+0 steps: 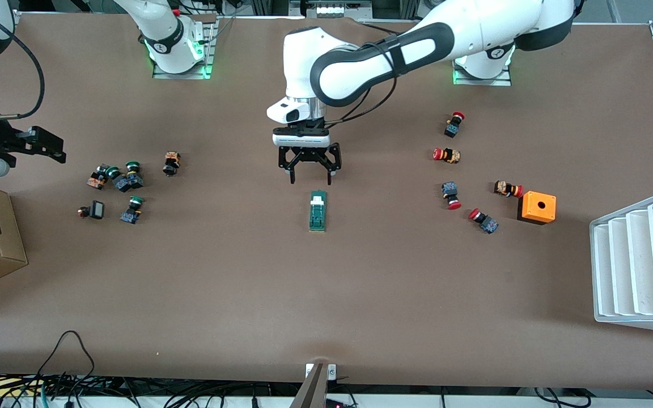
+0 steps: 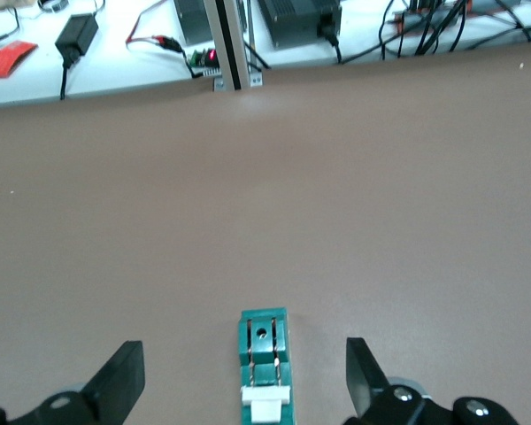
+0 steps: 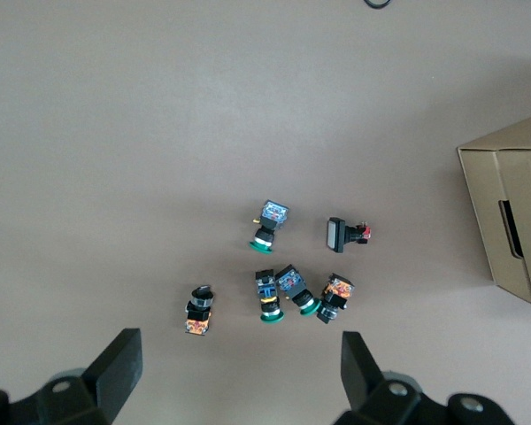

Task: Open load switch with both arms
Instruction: 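Open the left gripper and lift it off the switch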

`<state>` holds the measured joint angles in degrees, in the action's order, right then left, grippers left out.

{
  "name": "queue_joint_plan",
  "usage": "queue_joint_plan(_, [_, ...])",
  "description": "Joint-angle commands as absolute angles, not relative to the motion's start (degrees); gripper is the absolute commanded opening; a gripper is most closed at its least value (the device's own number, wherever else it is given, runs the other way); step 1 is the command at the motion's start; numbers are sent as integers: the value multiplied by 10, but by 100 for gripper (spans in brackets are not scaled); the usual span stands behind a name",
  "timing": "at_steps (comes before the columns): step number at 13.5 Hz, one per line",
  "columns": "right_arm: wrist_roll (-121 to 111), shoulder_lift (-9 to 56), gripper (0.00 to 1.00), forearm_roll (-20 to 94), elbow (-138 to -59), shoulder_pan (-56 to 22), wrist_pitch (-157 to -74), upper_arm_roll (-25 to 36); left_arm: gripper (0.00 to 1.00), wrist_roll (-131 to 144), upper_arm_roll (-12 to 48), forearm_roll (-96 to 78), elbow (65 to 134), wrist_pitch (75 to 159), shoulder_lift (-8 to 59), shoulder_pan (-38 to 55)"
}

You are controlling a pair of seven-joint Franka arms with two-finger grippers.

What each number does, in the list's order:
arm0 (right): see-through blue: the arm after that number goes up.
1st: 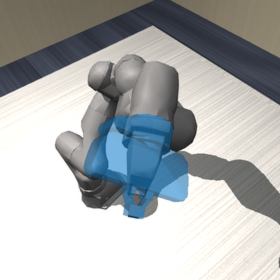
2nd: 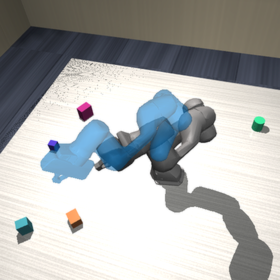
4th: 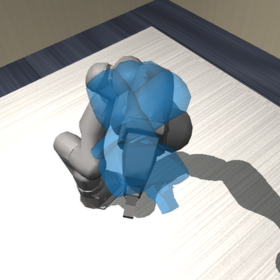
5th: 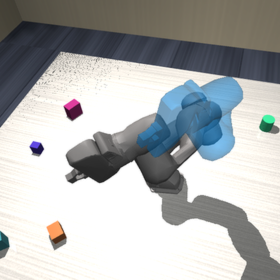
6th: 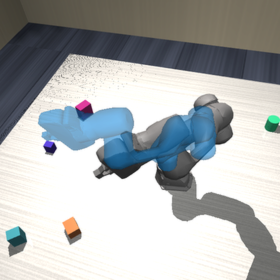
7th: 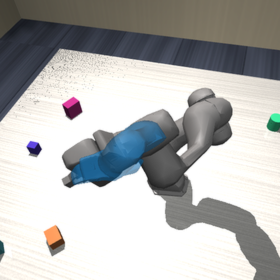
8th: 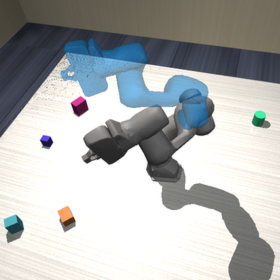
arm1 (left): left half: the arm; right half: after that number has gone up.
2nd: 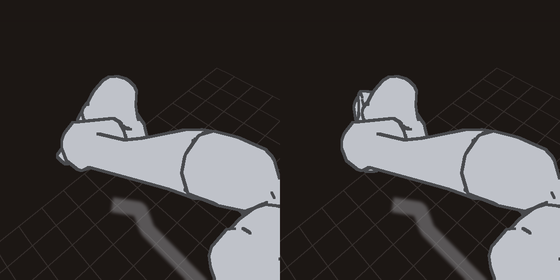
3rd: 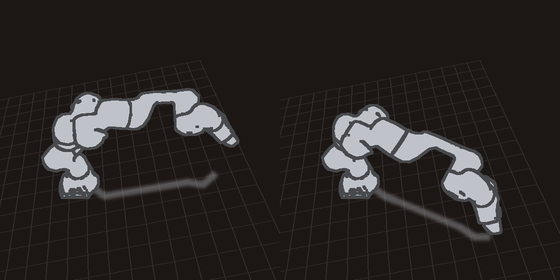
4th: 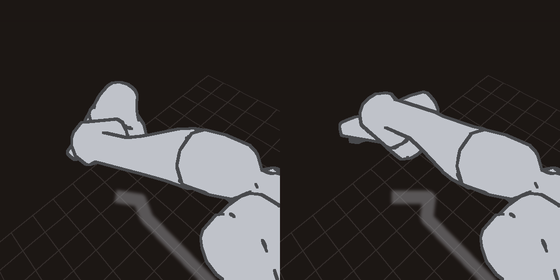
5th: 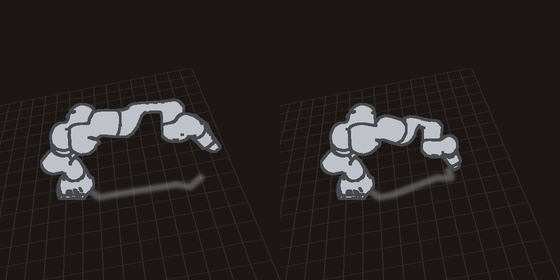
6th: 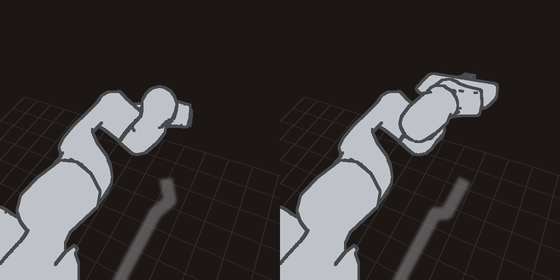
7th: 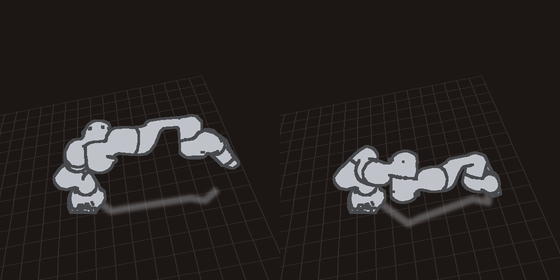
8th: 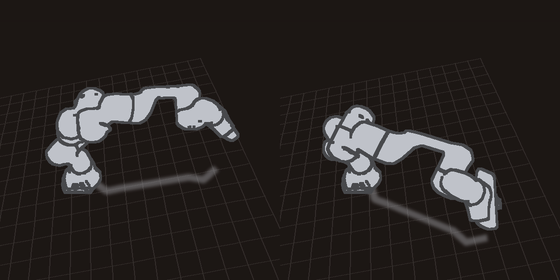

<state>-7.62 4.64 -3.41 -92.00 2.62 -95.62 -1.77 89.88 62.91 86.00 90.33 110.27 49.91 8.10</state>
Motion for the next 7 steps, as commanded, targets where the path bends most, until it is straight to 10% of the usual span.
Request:
queue_joint_plan(1, [-70,47,99,-67,-903,25,-945,-22,100,828,627,749,854,1101,468,79])
queue_joint_plan(7, [-74,47,99,-44,-875,25,-925,-24,100,541,621,537,631,963,456,79])
